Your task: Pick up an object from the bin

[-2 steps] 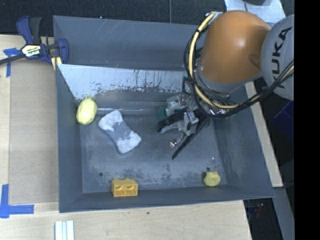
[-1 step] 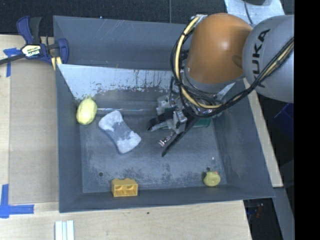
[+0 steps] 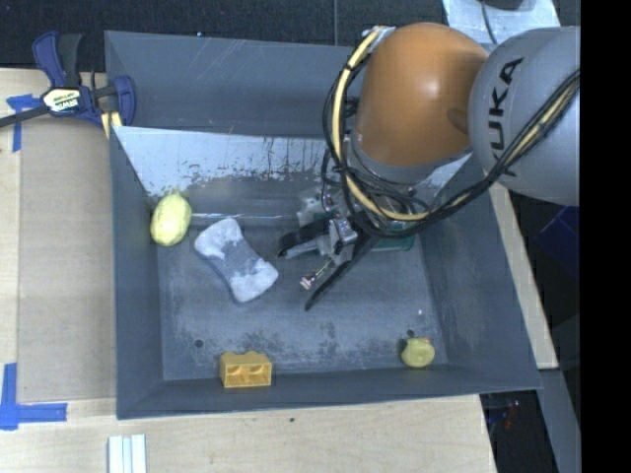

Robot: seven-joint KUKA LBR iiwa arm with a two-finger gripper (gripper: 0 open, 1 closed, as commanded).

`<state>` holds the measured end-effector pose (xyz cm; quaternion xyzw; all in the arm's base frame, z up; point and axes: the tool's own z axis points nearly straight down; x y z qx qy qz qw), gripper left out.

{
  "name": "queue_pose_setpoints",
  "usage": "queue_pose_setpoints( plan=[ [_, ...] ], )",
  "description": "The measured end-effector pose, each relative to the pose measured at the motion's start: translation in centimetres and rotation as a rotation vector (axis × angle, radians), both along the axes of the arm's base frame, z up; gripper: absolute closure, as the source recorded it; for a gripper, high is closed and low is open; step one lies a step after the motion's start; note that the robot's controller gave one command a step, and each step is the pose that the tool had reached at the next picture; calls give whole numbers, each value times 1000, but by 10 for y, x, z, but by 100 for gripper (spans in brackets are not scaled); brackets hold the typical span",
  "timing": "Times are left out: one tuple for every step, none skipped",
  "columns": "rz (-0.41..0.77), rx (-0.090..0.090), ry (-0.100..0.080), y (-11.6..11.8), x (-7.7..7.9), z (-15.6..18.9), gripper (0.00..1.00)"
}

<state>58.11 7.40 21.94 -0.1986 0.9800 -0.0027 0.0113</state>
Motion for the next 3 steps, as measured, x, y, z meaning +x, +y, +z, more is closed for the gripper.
queue_pose_setpoints(
  plan=[
    [-18, -1, 1, 21, 18, -68, 100],
    [-30, 2, -12, 84, 9, -77, 100],
    [82, 0, -9, 72, 34, -131, 100]
  ],
)
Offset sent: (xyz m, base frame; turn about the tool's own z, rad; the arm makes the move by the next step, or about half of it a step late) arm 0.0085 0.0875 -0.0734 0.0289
